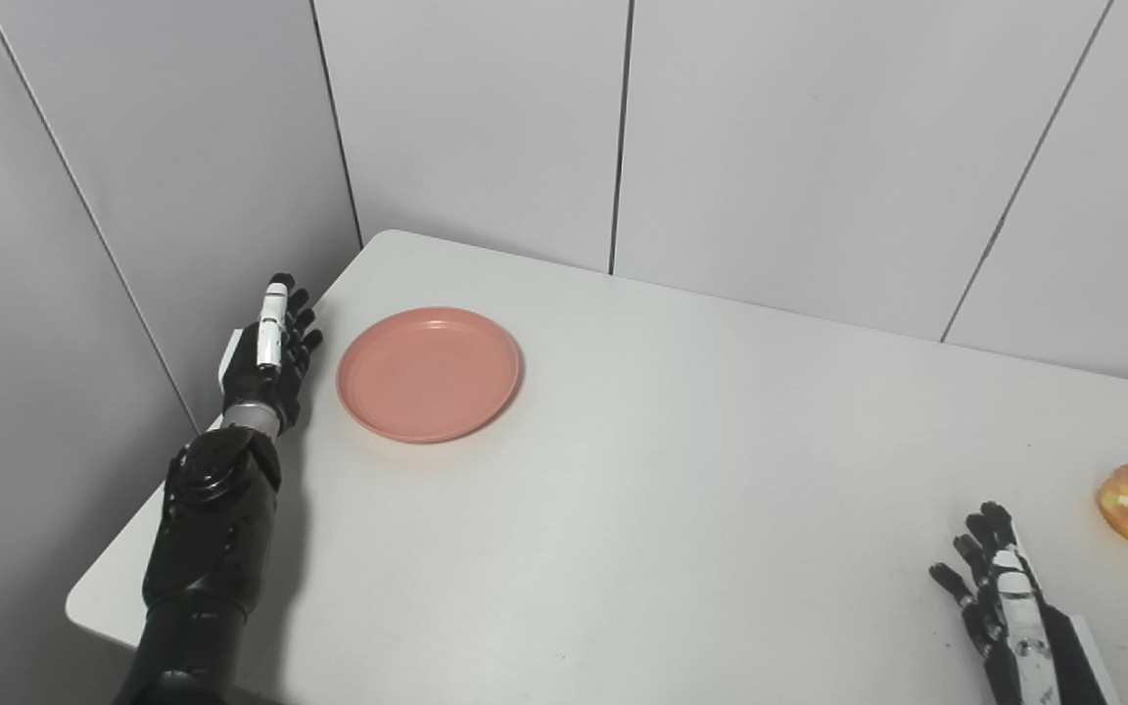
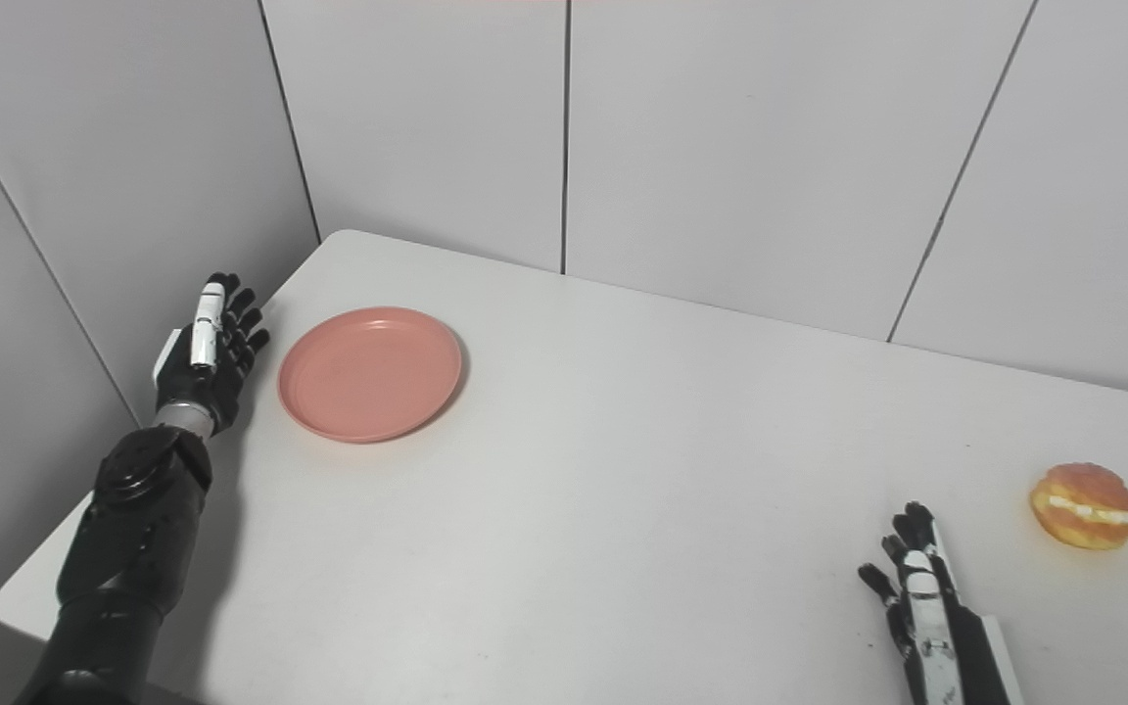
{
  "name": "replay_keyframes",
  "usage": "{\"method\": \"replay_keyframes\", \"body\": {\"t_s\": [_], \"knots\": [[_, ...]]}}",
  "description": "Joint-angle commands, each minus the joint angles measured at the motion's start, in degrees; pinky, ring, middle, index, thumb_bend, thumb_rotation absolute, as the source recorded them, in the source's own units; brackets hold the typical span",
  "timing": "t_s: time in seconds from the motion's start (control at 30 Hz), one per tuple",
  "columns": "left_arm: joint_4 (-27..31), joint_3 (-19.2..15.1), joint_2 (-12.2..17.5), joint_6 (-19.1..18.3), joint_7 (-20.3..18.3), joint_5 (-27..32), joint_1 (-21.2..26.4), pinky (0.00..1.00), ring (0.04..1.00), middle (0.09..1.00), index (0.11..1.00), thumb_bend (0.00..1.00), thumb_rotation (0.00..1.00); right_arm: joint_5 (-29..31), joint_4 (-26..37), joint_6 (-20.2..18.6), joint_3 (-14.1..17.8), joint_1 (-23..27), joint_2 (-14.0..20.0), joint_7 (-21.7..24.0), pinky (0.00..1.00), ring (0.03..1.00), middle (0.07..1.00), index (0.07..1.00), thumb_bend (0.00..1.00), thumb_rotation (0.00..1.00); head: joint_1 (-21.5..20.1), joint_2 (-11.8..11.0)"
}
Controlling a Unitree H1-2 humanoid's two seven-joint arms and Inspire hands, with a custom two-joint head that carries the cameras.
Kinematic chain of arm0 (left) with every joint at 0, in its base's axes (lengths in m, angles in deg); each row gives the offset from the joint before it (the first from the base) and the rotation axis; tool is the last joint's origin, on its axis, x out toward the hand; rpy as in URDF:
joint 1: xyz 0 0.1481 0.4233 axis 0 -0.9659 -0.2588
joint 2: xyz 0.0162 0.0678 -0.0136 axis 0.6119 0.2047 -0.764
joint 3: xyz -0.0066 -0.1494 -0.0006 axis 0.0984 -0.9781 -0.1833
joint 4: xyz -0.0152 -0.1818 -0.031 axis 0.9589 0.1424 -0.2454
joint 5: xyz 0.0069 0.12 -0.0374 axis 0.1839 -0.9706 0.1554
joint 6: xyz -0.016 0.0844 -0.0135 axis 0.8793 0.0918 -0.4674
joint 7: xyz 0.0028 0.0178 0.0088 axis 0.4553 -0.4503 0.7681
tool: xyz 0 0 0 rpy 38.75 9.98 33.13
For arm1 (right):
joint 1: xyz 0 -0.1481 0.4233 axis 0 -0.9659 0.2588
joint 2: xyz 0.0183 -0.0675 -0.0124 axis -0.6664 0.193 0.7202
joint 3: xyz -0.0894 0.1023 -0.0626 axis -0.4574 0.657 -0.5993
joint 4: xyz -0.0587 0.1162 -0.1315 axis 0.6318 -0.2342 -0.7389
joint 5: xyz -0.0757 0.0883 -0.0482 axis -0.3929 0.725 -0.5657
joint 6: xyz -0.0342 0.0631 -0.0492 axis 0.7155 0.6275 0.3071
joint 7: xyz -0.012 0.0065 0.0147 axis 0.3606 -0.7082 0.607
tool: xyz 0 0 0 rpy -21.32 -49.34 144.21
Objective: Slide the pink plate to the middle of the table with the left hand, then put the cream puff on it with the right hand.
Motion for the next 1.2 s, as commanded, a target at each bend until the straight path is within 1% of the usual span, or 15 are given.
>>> {"method": "replay_keyframes", "body": {"t_s": [0.0, 0.17, 0.3, 0.37, 0.5, 0.67, 0.77, 0.83, 1.0, 1.17], "knots": [[-0.3, 0.6, 0.2, 1.3, -1.4, 0.6, 1.9, 1.0, 0.992, 0.992, 0.98, 0.34, 1.0, 0.2, 1.0, 0.5, 0.2, 1.0, 0.3, 0.2, 1.0, 1.0, 1.0, 1.0, 0.12, 1.0, 0.0, 0.0], [-2.0, 1.6, -0.7, 2.1, -2.0, 1.0, 2.1, 1.0, 0.982, 0.984, 0.974, 0.36, 1.0, 0.3, 1.1, 0.5, 0.2, 1.0, 0.2, 0.3, 1.0, 1.0, 1.0, 1.0, 0.11, 1.0, -0.2, 0.1], [-3.0, 3.2, -1.6, 2.0, -2.6, 1.1, 2.3, 1.0, 0.973, 0.969, 0.946, 0.38, 1.0, 0.5, 1.4, 0.0, 0.2, 0.9, 0.0, 0.0, 1.0, 1.0, 1.0, 1.0, 0.11, 1.0, -0.5, 0.2], [-2.6, 4.1, -2.1, 1.8, -2.7, 1.0, 2.2, 1.0, 0.972, 0.967, 0.948, 0.38, 1.0, 0.4, 1.5, 0.0, 0.2, 0.9, 0.0, 0.0, 1.0, 1.0, 1.0, 1.0, 0.11, 1.0, -0.6, 0.3], [0.1, 5.8, -3.4, 0.8, -2.8, 1.0, 1.4, 0.98, 0.967, 0.965, 0.956, 0.38, 1.0, -0.6, 1.3, 0.5, 0.0, 0.9, 0.0, -0.4, 1.0, 0.995, 1.0, 1.0, 0.11, 1.0, -0.8, 0.4], [2.4, 7.8, -4.5, -0.2, -3.0, 0.9, 0.4, 0.98, 0.97, 0.973, 0.959, 0.39, 1.0, -0.4, 1.6, 0.0, 0.0, 0.9, -0.2, -0.3, 1.0, 0.997, 1.0, 1.0, 0.12, 1.0, -1.3, 0.9], [4.1, 8.3, -5.5, -1.7, -2.7, 1.6, 0.0, 0.98, 0.973, 0.978, 0.964, 0.35, 1.0, -0.4, 1.8, -0.1, 0.0, 0.9, -0.3, -0.3, 1.0, 1.0, 1.0, 1.0, 0.13, 1.0, -1.4, 1.0], [5.1, 8.6, -6.2, -2.5, -2.4, 1.9, -0.2, 0.99, 0.977, 0.983, 0.971, 0.34, 1.0, -0.7, 1.5, 0.6, -0.1, 1.0, -0.2, -0.3, 1.0, 1.0, 1.0, 1.0, 0.12, 1.0, -1.4, 1.0], [5.1, 9.4, -7.2, -2.9, -3.8, 2.2, -0.4, 1.0, 0.988, 0.989, 0.984, 0.36, 1.0, -1.2, 1.1, 1.3, -0.1, 1.0, -0.1, -0.1, 1.0, 0.997, 1.0, 1.0, 0.12, 1.0, -1.9, 1.3], [5.0, 9.7, -8.7, -3.3, -3.6, 2.5, -0.3, 1.0, 0.983, 0.981, 0.974, 0.37, 1.0, -1.2, 1.0, 1.9, -0.2, 0.9, -0.1, 0.1, 1.0, 0.992, 1.0, 1.0, 0.12, 1.0, -2.4, 1.7]]}}
